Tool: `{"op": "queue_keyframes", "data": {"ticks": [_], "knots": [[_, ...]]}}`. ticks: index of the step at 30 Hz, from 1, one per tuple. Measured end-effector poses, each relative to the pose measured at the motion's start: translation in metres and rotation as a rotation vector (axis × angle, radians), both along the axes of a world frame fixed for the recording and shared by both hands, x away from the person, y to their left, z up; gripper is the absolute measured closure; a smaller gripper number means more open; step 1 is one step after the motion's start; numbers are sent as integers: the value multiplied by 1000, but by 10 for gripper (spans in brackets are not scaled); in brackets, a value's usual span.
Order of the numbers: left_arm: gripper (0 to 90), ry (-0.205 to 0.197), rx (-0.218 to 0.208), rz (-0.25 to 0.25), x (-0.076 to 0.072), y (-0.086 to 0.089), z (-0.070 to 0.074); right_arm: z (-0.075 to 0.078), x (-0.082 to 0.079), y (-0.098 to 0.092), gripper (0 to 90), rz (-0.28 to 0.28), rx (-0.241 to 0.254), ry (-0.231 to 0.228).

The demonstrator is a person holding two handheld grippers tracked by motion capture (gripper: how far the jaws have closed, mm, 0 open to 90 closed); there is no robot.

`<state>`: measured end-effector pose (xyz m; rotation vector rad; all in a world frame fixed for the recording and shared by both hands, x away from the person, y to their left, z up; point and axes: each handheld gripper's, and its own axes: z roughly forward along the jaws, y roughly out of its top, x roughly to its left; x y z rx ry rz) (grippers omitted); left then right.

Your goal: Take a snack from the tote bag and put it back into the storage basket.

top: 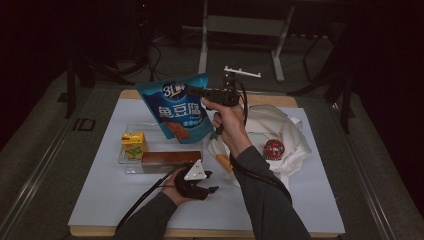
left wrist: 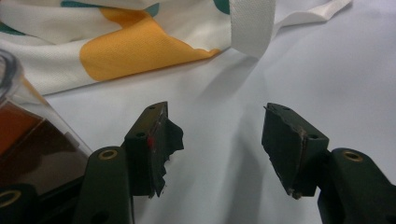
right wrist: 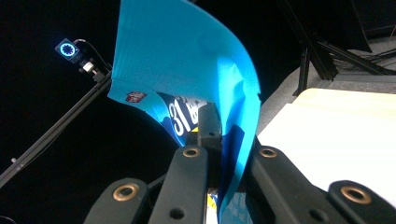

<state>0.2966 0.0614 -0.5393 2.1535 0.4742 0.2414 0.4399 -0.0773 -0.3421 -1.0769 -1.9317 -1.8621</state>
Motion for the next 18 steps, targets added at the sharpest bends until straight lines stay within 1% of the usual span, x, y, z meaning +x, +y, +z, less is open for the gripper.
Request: {"op": "queue_keyframes", "data": {"ticks": [7,12,15,18], "knots": [[419,-1,0,2,0,0,0,-3,2,10,880,6,-11,15],[417,-6,1,1,-1,0,0,-3,3,18,880,12,-5,23],[417,-8,1,-2,-1,0,0,-3,5,22,880,15,-10,26],[416,-8,-7,-1,-1,0,0,-6,7,25,880,14,-10,38]]}}
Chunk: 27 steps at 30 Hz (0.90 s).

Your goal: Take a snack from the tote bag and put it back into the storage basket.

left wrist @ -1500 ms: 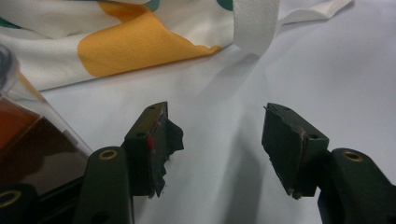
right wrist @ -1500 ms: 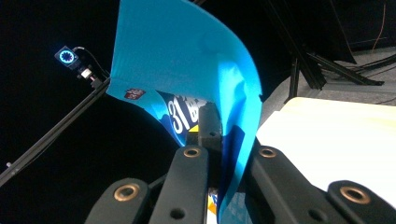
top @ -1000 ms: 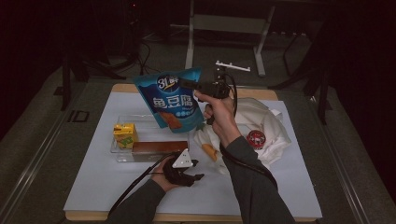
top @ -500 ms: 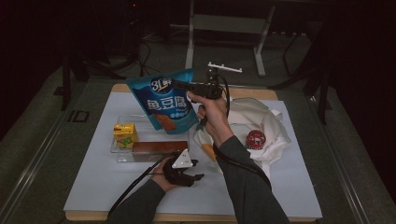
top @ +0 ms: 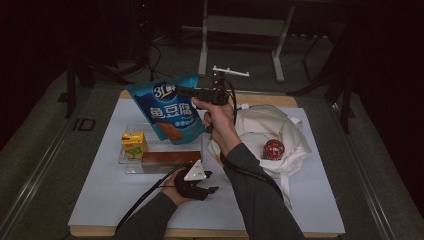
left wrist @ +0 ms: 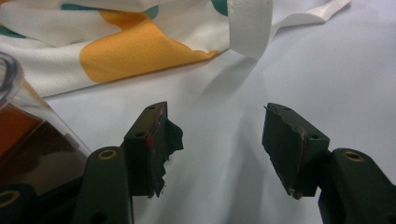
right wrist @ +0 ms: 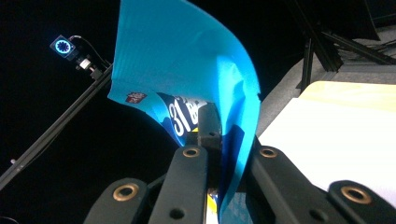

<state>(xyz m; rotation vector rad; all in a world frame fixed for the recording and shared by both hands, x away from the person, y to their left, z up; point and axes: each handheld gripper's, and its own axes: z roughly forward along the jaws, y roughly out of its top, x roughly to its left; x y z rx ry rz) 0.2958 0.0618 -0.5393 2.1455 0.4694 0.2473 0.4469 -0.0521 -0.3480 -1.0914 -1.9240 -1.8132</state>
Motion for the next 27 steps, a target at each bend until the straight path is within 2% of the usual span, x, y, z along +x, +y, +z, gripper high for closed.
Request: {"op": "queue_keyframes", "data": {"ticks": [3,17,24,27], "knots": [[417,4,-10,4,0,1,0,-4,3,3,880,-2,1,10],[417,-5,-5,-1,-1,1,0,-17,10,23,879,-6,-24,39],[417,-10,-1,-3,-1,1,0,-29,12,32,878,-7,-26,53],[417,-9,-3,-2,-1,1,0,-36,14,34,877,-8,-46,54]]}}
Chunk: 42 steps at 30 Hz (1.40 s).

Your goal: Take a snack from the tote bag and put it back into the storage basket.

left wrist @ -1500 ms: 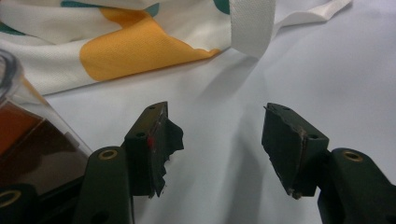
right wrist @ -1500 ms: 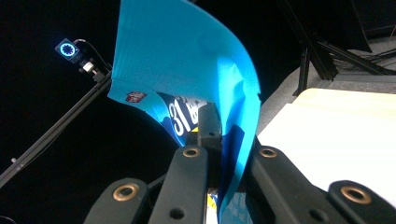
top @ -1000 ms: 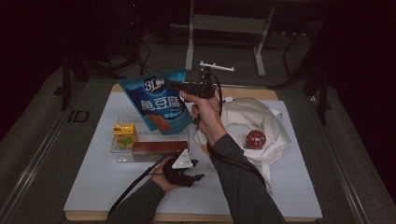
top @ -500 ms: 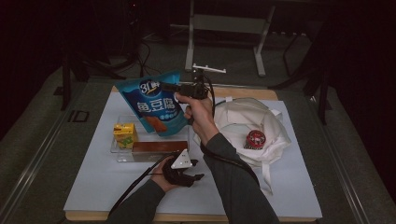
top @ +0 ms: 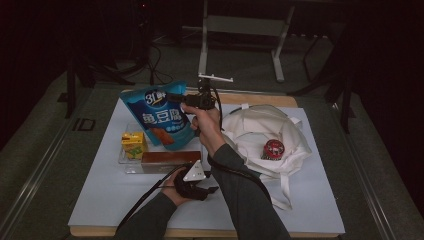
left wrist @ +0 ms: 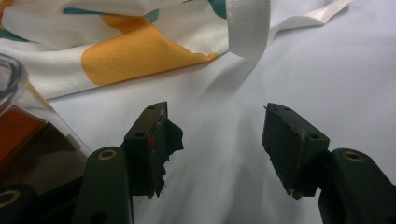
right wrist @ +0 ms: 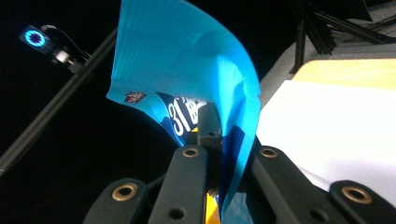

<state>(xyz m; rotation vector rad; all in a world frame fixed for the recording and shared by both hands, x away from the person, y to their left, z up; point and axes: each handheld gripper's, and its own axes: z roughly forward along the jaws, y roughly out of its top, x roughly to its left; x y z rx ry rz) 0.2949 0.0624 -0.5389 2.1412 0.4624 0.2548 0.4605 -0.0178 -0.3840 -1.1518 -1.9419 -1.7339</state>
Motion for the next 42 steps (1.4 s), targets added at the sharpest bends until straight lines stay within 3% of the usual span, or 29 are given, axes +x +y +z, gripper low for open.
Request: {"op": "queue_keyframes", "data": {"ticks": [3,5,11,14,21,28,35,42], "knots": [[417,-2,0,1,0,0,0,-9,1,1,876,-4,-27,-1],[417,-2,0,0,0,0,0,-16,4,-3,875,-19,8,14],[417,-1,0,1,0,0,0,-23,7,-18,869,-32,6,22],[417,2,0,2,0,-1,0,-23,5,-25,860,-21,-30,-1],[416,-4,7,2,0,-1,0,-19,0,-39,804,21,-189,-101],[416,-4,11,4,0,-1,0,-21,-3,-51,758,40,-272,-138],[414,-2,11,3,0,-1,0,-27,-15,-49,680,102,-508,-252],[414,-2,15,2,0,-2,0,-41,-21,-50,658,146,-607,-289]]}}
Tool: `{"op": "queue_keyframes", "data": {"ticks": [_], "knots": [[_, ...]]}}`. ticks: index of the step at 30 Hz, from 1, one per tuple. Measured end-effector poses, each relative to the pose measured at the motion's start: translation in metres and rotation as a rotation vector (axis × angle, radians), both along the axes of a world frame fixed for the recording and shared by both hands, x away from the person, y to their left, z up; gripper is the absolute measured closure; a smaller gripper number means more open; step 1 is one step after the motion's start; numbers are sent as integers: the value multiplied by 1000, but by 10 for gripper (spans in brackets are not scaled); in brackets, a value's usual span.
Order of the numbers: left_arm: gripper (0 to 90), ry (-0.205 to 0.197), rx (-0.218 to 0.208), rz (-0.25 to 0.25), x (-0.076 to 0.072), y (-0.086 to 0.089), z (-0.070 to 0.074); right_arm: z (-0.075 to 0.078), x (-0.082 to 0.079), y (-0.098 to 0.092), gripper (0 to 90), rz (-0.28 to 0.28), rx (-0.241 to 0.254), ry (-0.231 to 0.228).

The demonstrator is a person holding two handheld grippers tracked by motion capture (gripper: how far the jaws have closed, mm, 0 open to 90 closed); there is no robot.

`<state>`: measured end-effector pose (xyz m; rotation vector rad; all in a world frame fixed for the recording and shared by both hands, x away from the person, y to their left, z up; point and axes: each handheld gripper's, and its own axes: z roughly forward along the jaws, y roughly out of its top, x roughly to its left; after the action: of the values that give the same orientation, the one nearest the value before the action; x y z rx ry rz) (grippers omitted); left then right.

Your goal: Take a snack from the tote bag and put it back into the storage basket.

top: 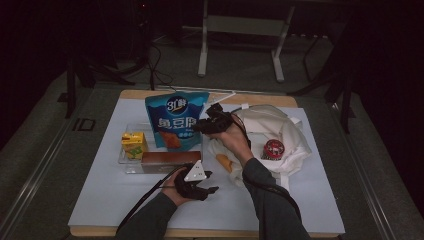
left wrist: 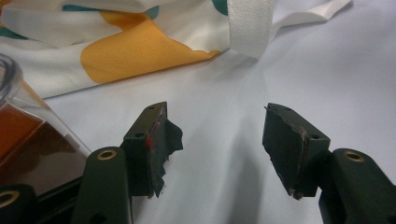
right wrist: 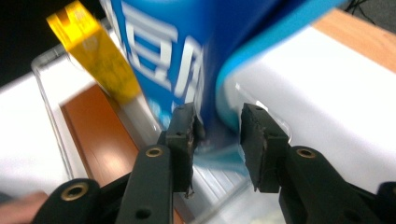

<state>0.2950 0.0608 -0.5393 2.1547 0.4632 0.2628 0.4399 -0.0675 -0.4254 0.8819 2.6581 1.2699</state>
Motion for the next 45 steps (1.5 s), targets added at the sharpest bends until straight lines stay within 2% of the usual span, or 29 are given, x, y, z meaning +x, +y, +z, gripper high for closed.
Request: {"op": "queue_keyframes", "data": {"ticks": [1,3,7,9,19,25,29,45], "knots": [[414,0,0,0,0,0,0,-4,-2,3,666,9,-36,-8],[414,0,3,-2,0,0,0,-7,-4,6,682,18,-68,-27],[414,3,1,-1,0,0,0,-6,-5,13,699,30,-77,-29],[414,4,0,-1,0,0,0,-6,-4,17,705,34,-67,-9],[413,-1,5,-4,0,0,0,-7,-3,47,717,77,-32,27],[413,-6,5,-5,0,0,0,-7,-5,67,727,93,-34,23],[413,-7,6,-6,0,0,0,-6,-4,69,728,86,-23,39],[413,-7,4,-8,0,0,0,-6,-6,65,694,85,-39,30]]}}
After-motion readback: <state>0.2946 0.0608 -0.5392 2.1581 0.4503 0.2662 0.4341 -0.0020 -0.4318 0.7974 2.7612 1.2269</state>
